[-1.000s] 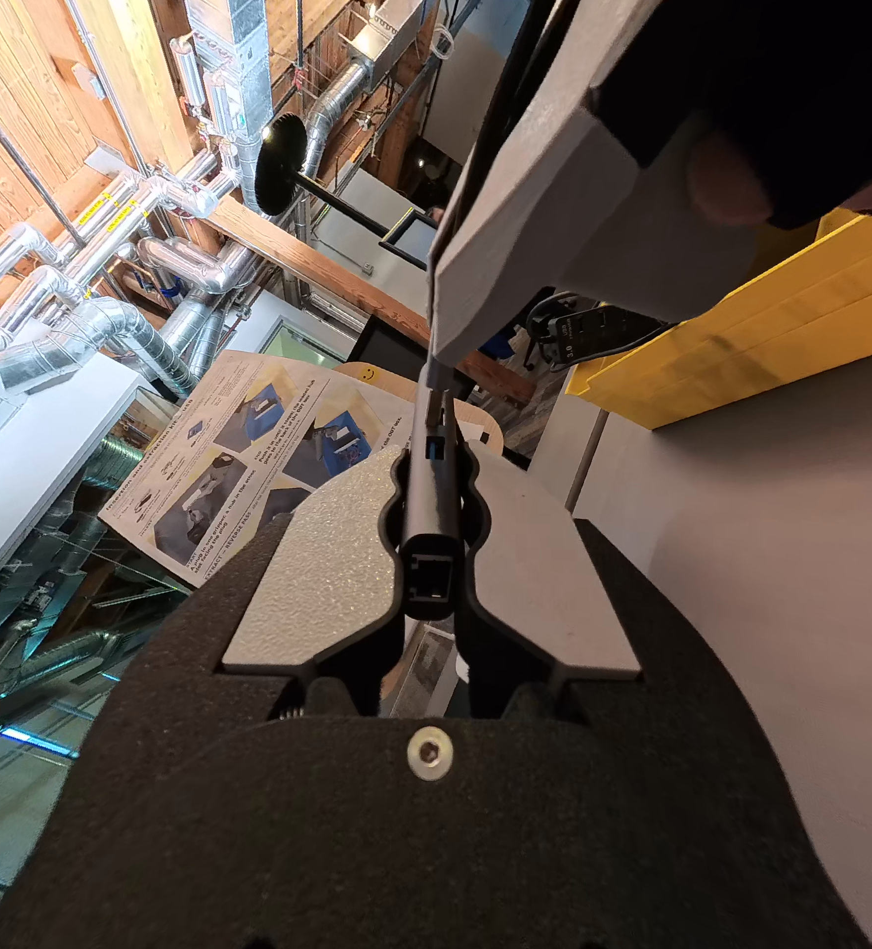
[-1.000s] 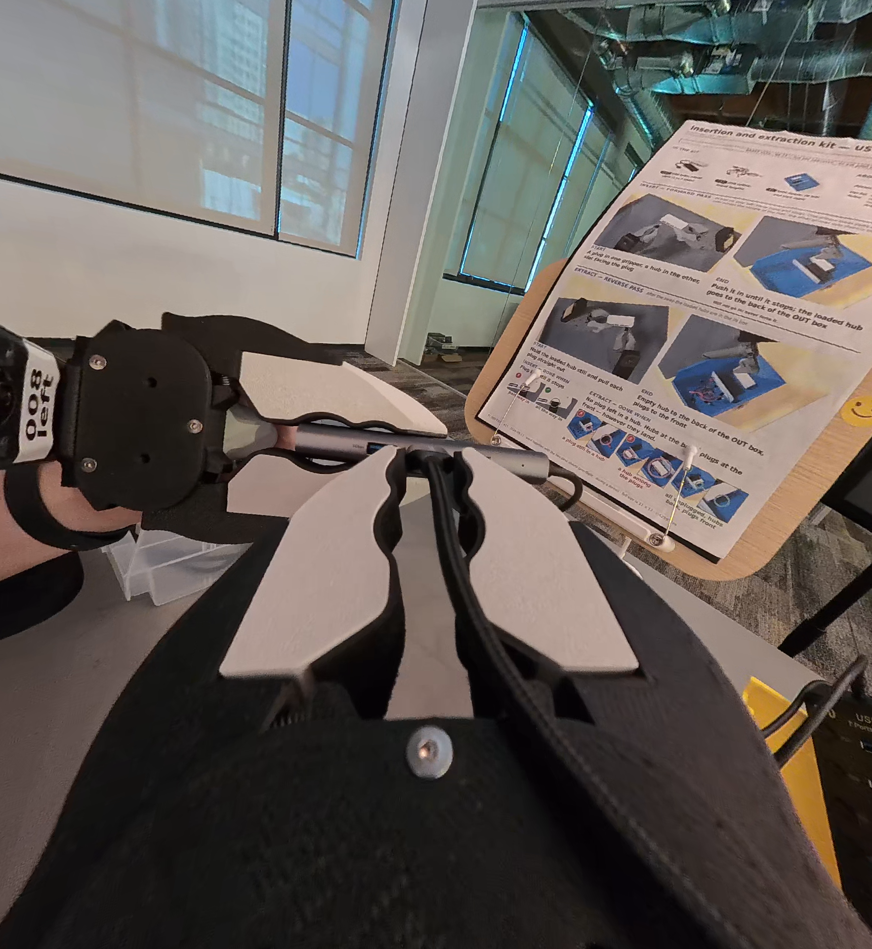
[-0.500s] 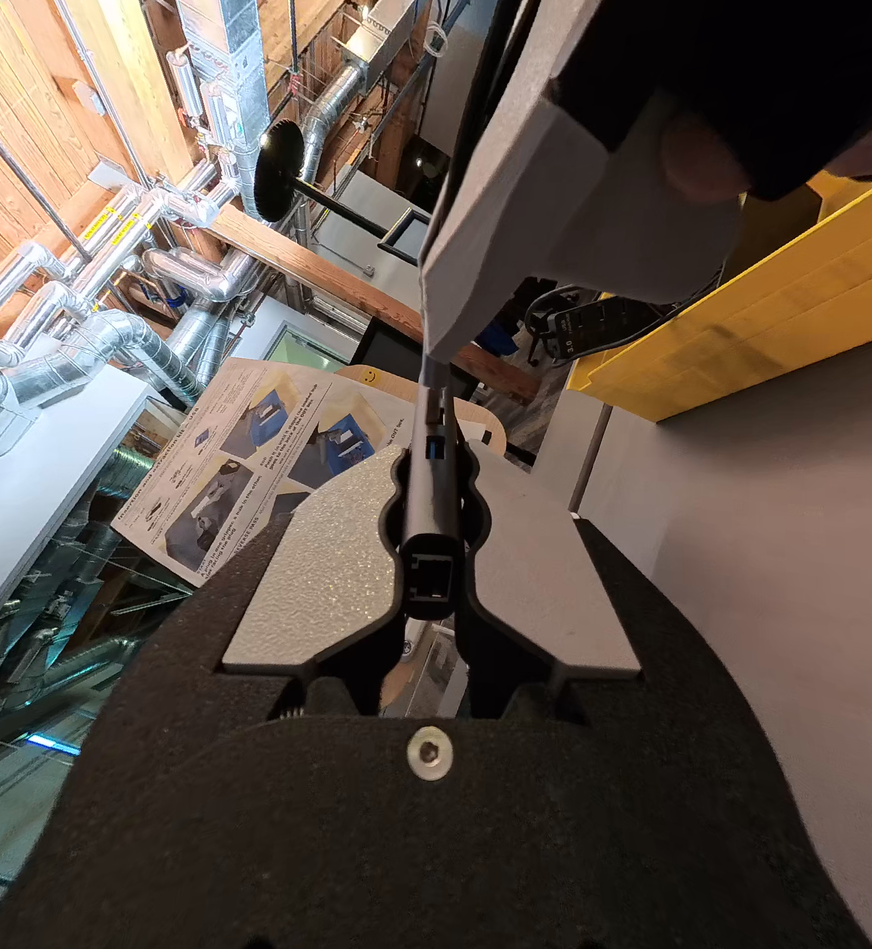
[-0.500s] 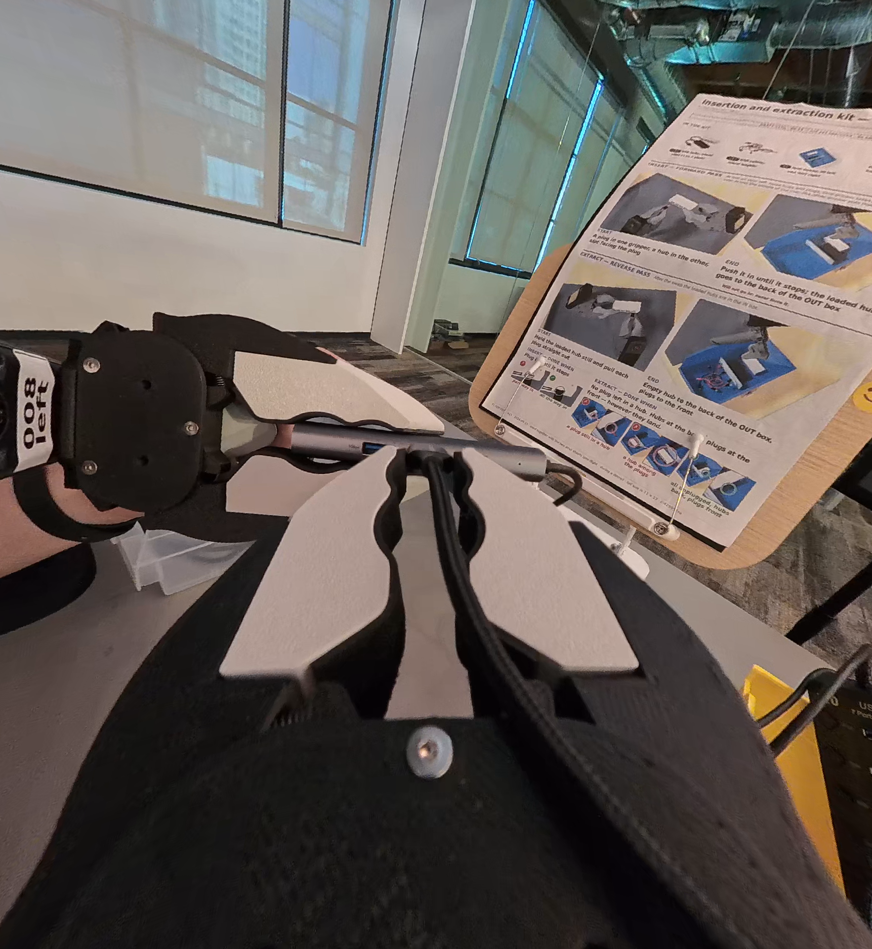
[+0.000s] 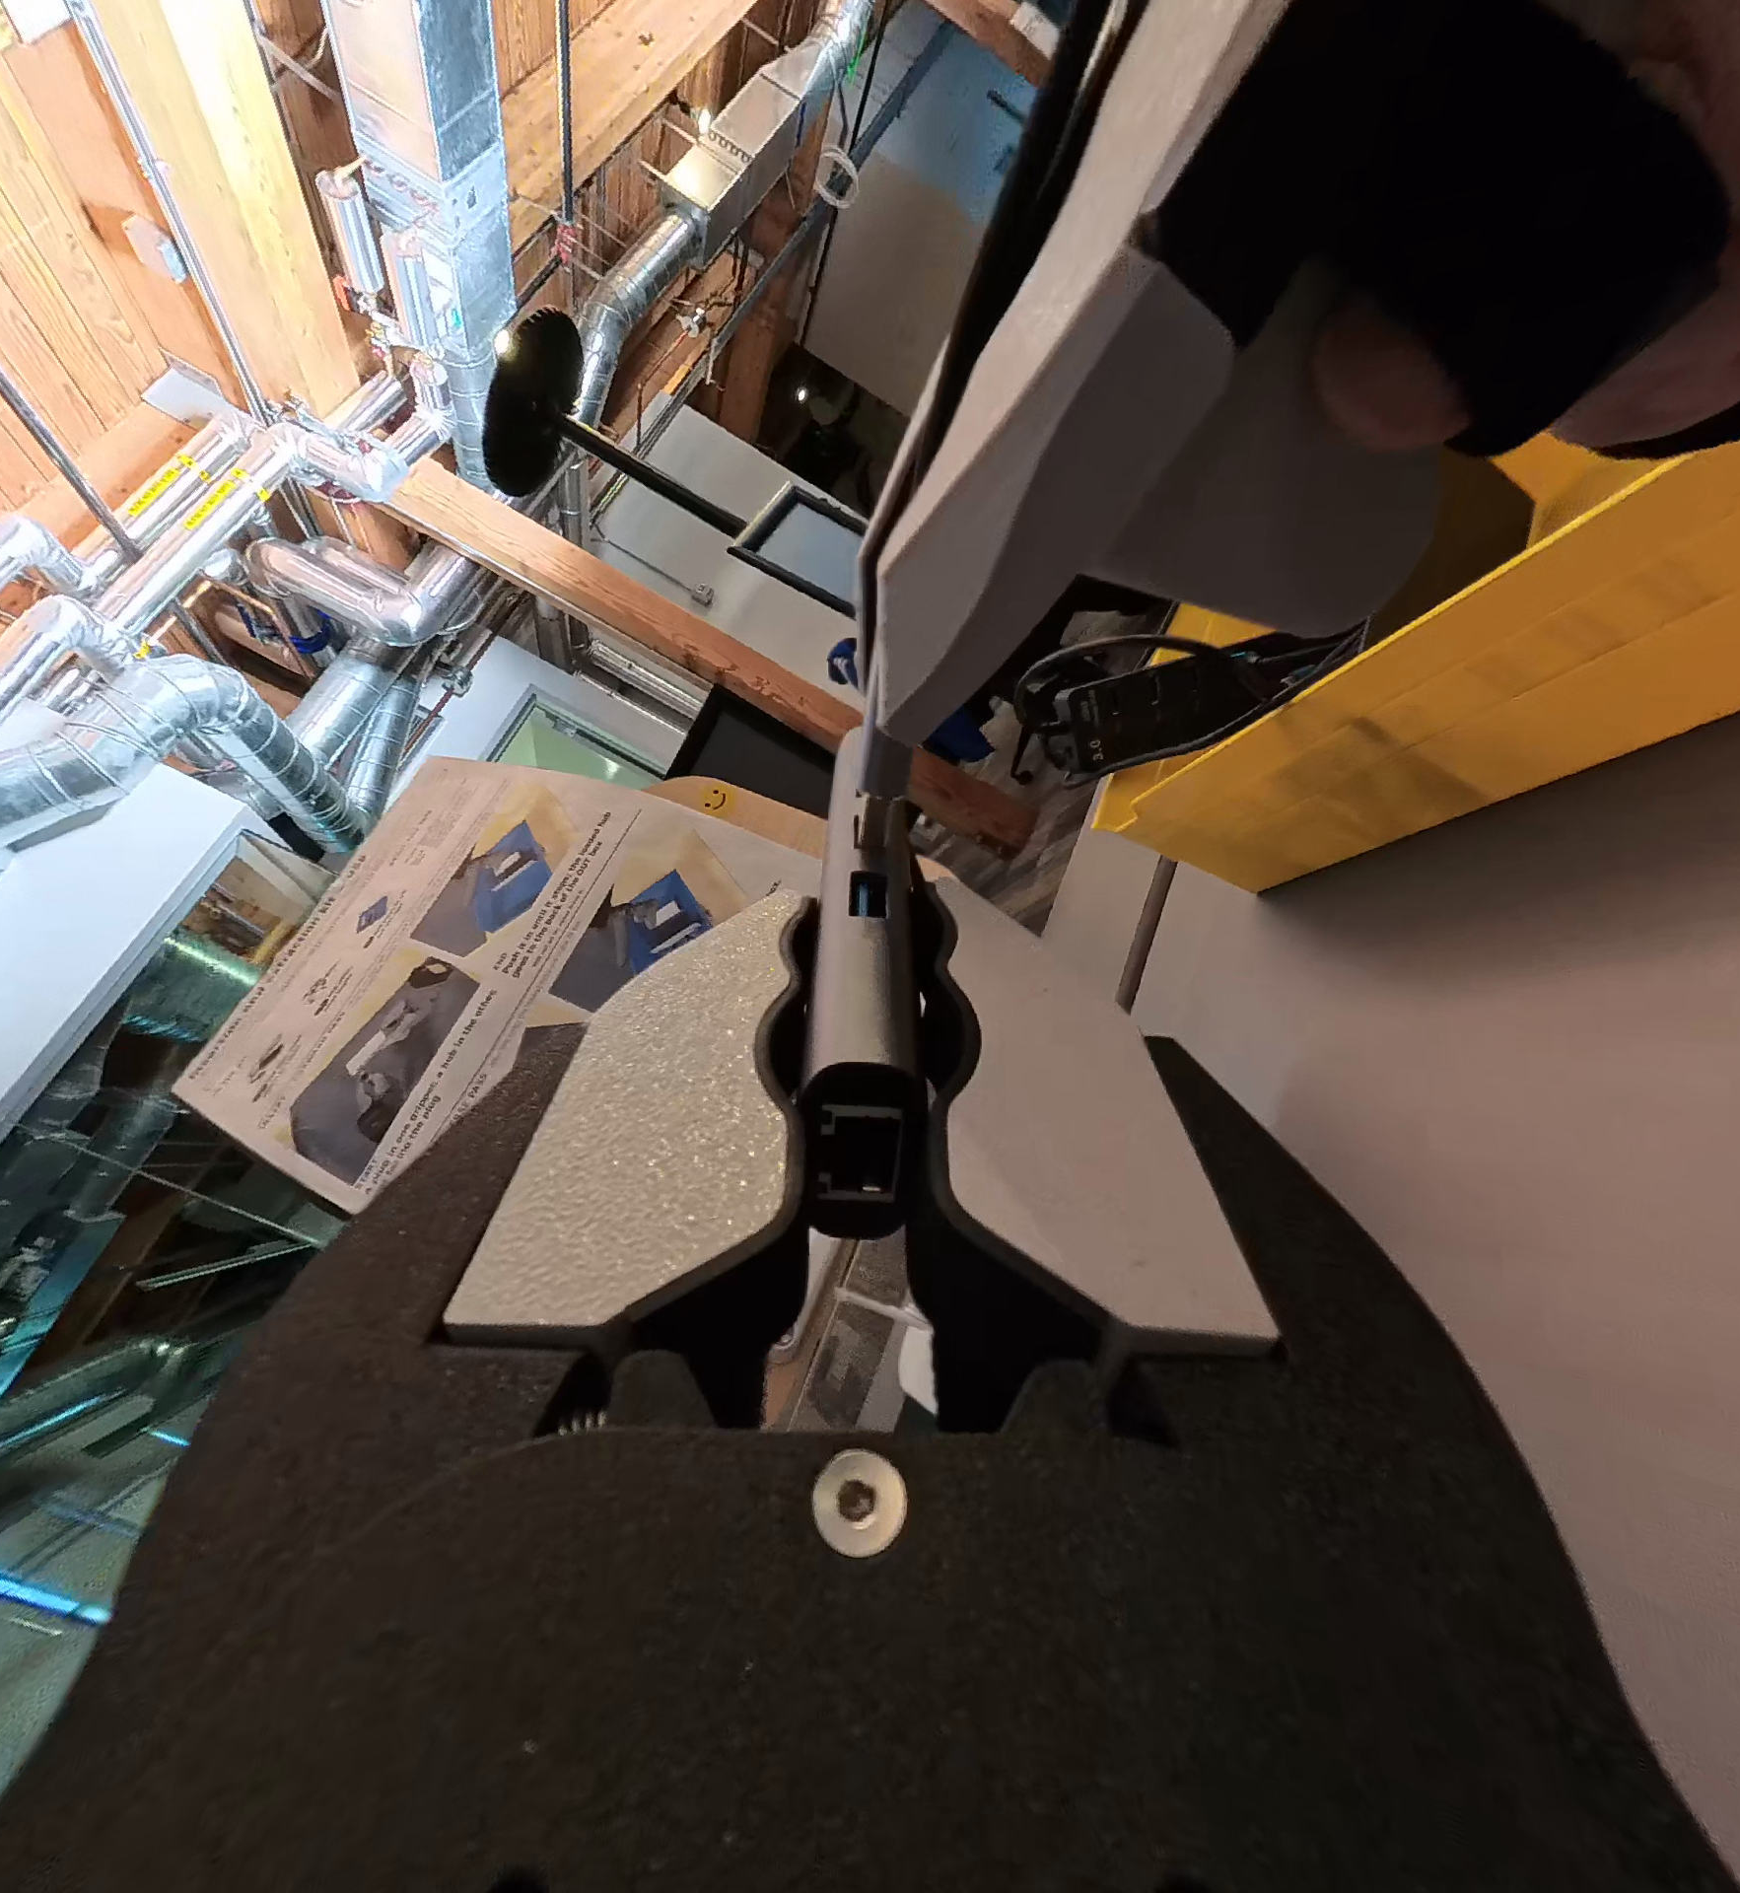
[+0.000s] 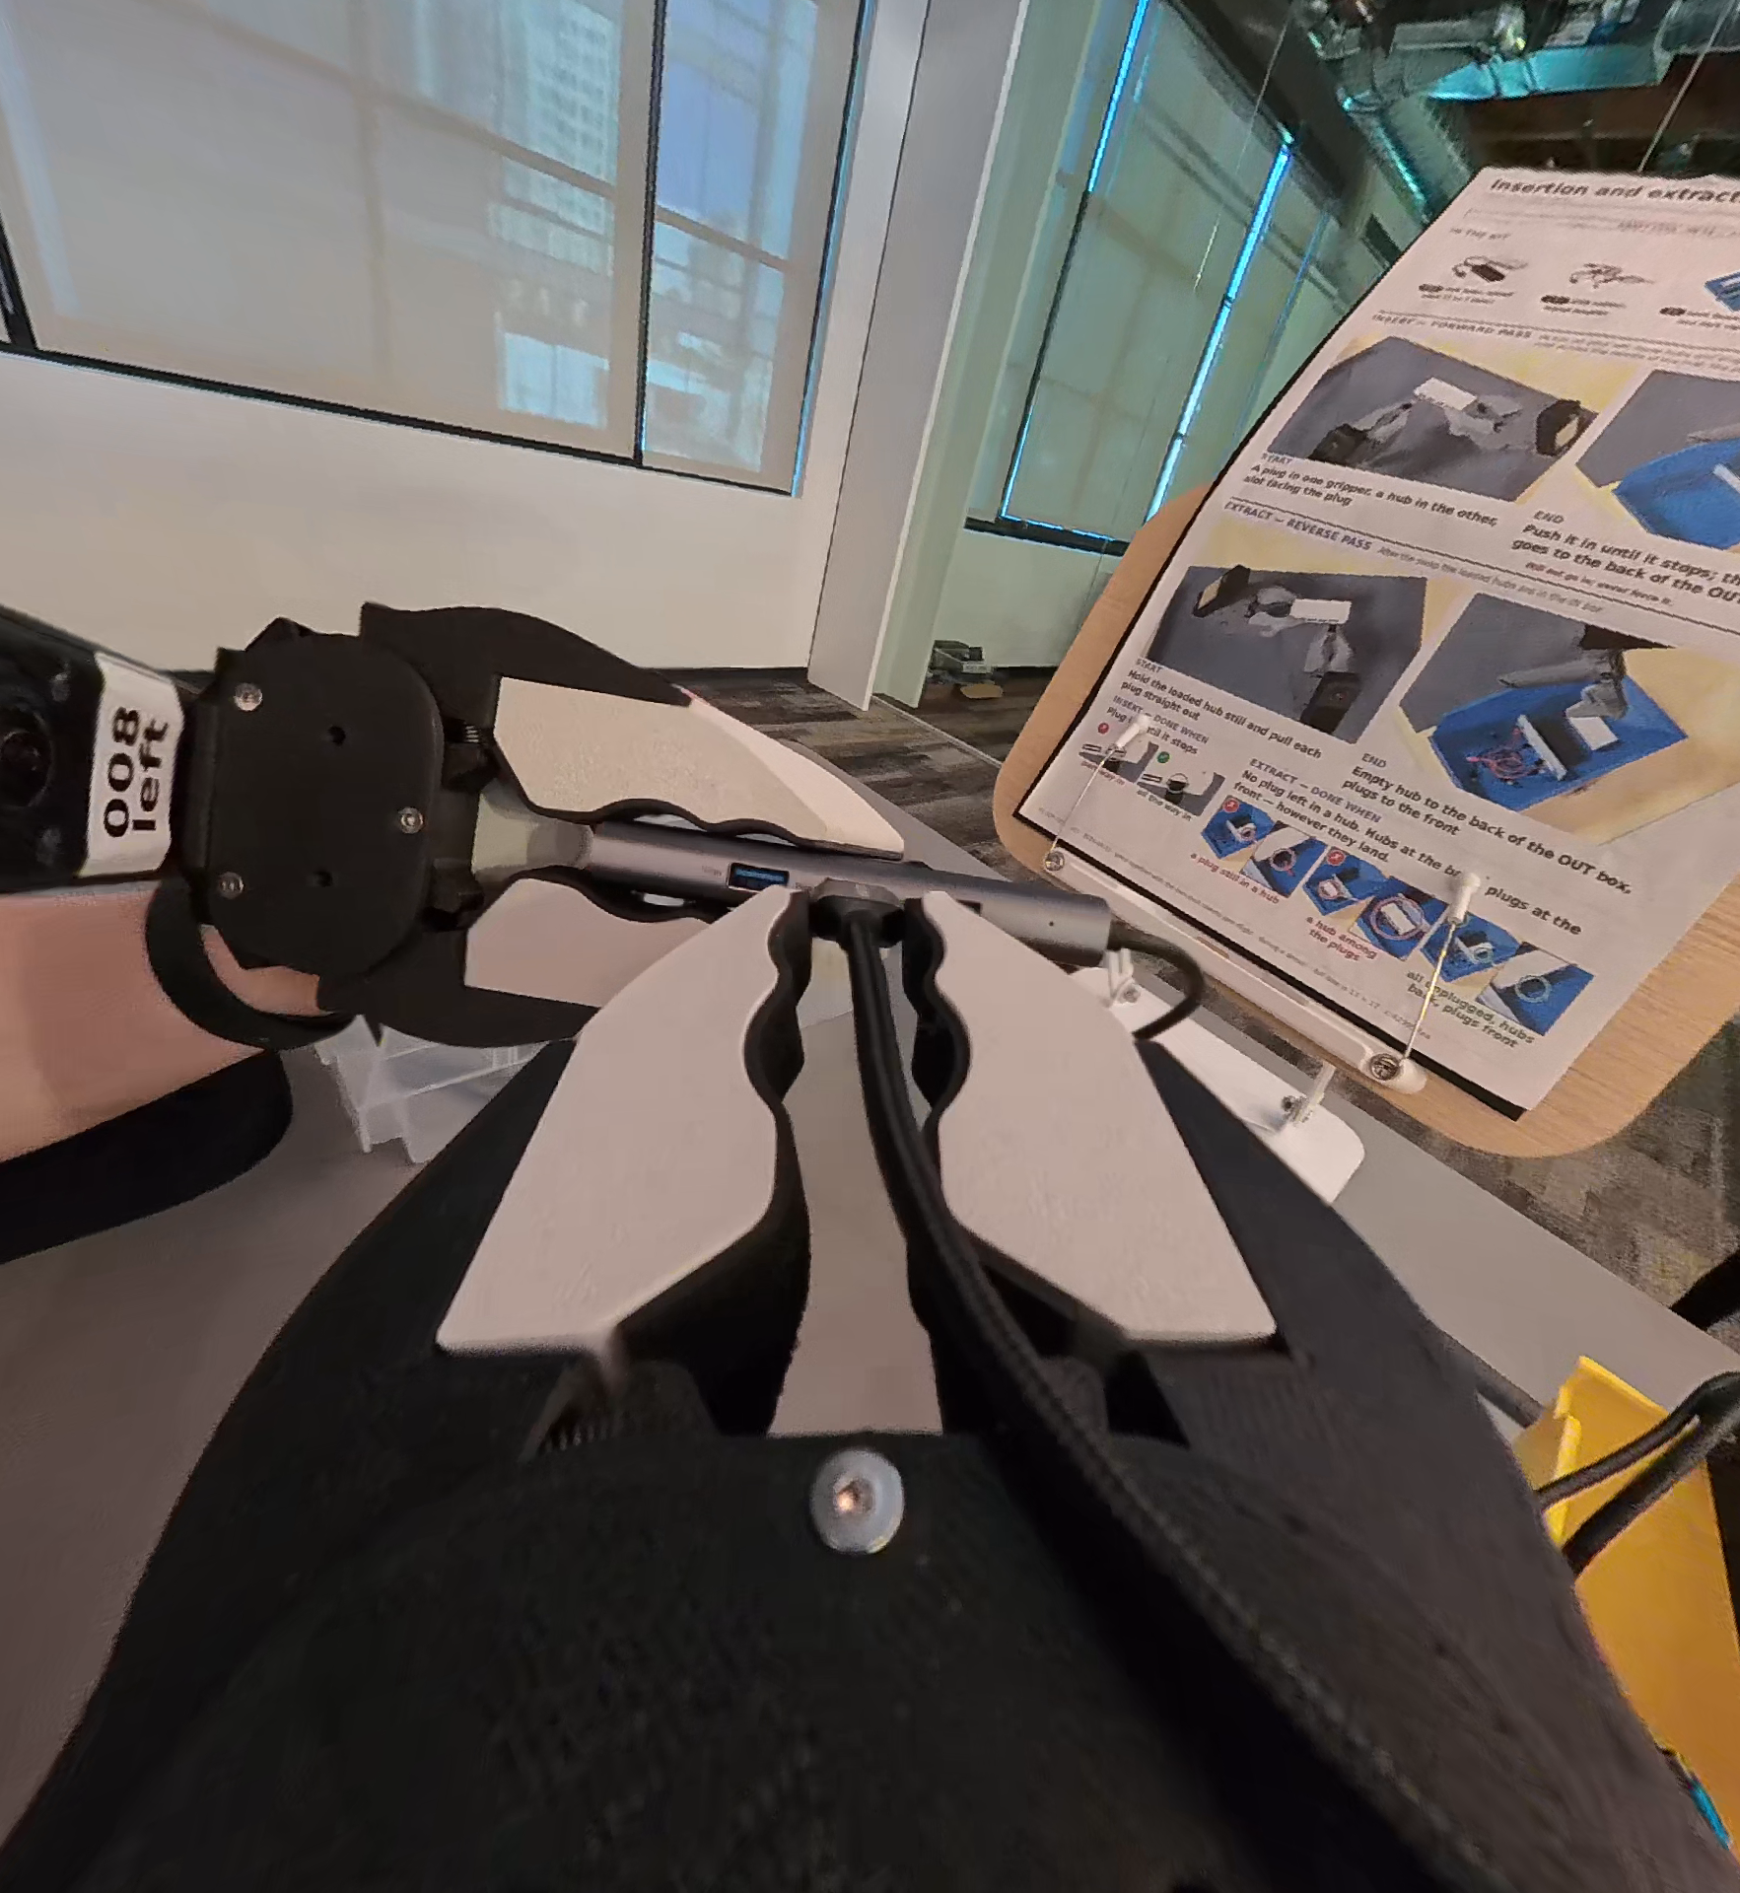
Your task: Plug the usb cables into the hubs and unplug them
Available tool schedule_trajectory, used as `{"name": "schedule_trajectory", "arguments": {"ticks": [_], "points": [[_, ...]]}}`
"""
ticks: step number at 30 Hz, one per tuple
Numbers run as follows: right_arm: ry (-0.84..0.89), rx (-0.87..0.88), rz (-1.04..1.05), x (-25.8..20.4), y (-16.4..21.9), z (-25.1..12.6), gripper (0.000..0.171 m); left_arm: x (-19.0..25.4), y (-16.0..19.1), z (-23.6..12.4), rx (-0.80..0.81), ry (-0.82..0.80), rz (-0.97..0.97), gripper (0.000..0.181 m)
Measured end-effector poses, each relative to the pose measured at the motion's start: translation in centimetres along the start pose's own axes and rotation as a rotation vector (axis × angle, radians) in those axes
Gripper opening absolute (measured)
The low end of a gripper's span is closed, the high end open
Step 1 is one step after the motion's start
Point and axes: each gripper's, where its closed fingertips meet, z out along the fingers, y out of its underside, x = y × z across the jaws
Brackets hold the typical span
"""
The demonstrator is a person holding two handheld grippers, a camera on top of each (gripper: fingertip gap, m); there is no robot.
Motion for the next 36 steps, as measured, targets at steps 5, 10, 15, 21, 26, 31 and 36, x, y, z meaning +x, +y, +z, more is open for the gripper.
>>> {"name": "schedule_trajectory", "arguments": {"ticks": [5, 10, 15, 21, 26, 31, 36], "points": [[0.041, -0.015, -0.041, -0.2, -0.1, -0.1, 0.018, -0.1, -0.2, -0.1, -0.02, -0.009, 0.019, 0.016], [0.062, 0.001, -0.045, -0.4, -0.6, -0.2, 0.018, -0.4, -0.6, -0.3, -0.015, -0.024, 0.023, 0.016], [0.047, 0.006, -0.034, -0.6, -0.8, -0.1, 0.019, -0.5, -1.2, -0.5, -0.008, -0.033, 0.039, 0.016], [0.056, 0.024, -0.03, -0.6, -1.0, -0.2, 0.019, -0.6, -1.4, -0.5, -0.007, -0.047, 0.049, 0.016], [0.062, 0.023, -0.012, -0.4, -0.1, 0.2, 0.036, -1.1, 0.2, -0.1, -0.058, -0.011, 0.002, 0.017], [-0.056, -0.102, 0.058, -3.7, 6.7, -1.2, 0.042, -4.3, 2.9, -0.9, -0.093, -0.062, -0.058, 0.017], [-0.03, -0.16, -0.155, -4.9, 10.8, -4.3, 0.032, -6.5, 3.1, -2.1, -0.042, -0.08, -0.128, 0.017]]}}
